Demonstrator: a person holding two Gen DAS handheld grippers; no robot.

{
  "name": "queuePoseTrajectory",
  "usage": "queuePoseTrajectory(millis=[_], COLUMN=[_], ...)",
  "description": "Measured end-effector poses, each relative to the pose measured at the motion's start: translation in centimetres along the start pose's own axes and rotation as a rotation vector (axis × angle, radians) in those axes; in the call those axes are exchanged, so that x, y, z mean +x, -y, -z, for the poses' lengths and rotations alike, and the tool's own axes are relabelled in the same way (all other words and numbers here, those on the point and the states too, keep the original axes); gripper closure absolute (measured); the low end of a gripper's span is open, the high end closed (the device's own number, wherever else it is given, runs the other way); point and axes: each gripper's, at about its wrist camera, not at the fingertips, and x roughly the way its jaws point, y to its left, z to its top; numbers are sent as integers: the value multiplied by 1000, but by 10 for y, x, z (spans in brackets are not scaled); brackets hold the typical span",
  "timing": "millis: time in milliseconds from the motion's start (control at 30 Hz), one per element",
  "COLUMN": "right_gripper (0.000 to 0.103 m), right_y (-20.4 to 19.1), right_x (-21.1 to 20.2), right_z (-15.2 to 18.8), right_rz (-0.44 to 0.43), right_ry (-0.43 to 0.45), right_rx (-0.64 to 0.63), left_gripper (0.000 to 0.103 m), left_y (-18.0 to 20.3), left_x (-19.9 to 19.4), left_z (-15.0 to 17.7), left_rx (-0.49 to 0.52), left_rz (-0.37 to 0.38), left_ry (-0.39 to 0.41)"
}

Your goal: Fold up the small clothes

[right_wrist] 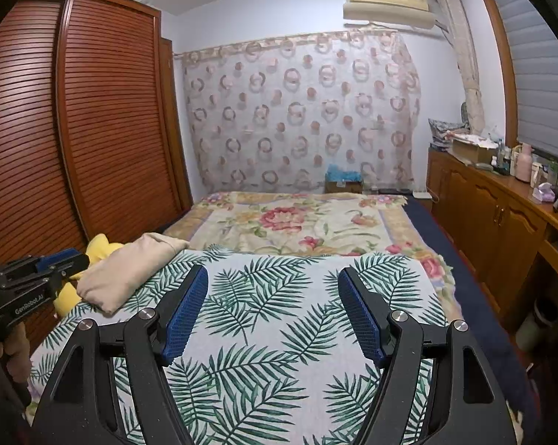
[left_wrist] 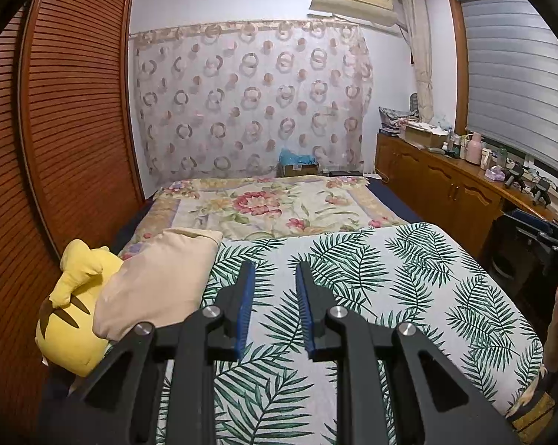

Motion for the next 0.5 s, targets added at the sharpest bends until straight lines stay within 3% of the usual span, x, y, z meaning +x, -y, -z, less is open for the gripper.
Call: queuePoseTrajectory(millis=[500], right_gripper=[29], right_y=[3], right_x=[-1], right_z=[0], right_rz=[1], right_ry=[0], right_rx=[2], left_gripper=[83], left_y=[0], left_x=[-2], left_z=[-2], left_rx=[-1], left_rz=[-3], left_ry=[7])
